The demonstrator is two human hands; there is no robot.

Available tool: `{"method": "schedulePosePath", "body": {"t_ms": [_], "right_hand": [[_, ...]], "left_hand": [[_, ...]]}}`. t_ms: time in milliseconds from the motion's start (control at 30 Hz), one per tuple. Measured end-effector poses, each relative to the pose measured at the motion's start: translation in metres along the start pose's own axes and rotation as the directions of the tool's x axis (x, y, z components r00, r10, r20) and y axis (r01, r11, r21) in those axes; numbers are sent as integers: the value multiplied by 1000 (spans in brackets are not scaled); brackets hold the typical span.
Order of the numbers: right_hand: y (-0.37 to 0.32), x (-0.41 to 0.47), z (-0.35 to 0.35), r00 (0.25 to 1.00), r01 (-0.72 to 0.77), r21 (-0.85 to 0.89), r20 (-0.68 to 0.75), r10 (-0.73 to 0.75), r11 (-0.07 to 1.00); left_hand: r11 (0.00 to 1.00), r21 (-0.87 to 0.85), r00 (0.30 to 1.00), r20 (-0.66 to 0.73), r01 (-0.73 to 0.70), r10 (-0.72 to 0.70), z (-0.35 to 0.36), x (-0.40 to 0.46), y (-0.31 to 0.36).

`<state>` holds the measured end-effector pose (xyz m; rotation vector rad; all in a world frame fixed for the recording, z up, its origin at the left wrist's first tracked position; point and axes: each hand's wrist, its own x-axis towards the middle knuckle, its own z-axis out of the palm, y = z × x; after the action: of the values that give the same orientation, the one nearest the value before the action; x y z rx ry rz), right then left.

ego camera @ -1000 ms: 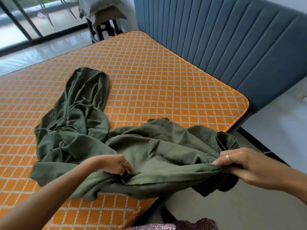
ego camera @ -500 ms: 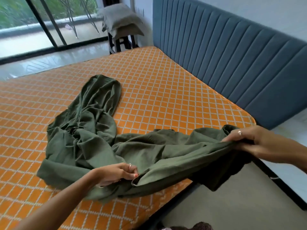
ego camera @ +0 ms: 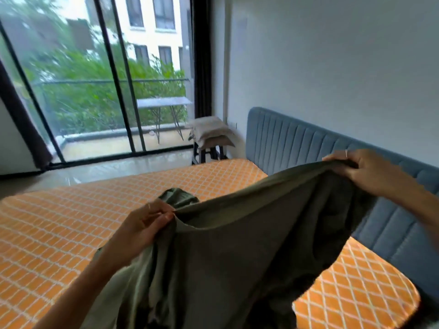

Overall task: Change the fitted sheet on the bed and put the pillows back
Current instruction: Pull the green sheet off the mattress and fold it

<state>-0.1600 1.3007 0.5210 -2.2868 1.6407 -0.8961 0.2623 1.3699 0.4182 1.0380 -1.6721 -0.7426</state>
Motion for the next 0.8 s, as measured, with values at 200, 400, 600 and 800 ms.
{"method": "schedulePosePath", "body": {"t_ms": [200,400,600,800], "right_hand": [[-55,65,5,980,8,-18,-201,-11,1000],[-91,78,13,981,21,90,-196,-3,996],[-105,81,15,985,25,224,-170,14,974],[-108,71,5,987,63,305,-158,-15,950]], "left_hand": [[850,400,923,312,-344,226,48,-10,-18],[915,328,939,319,-234,125,78,-18,-21],[863,485,966,260,-140,10,65,28,5],[710,-484,812,544,511,-213,61,46,18]]}}
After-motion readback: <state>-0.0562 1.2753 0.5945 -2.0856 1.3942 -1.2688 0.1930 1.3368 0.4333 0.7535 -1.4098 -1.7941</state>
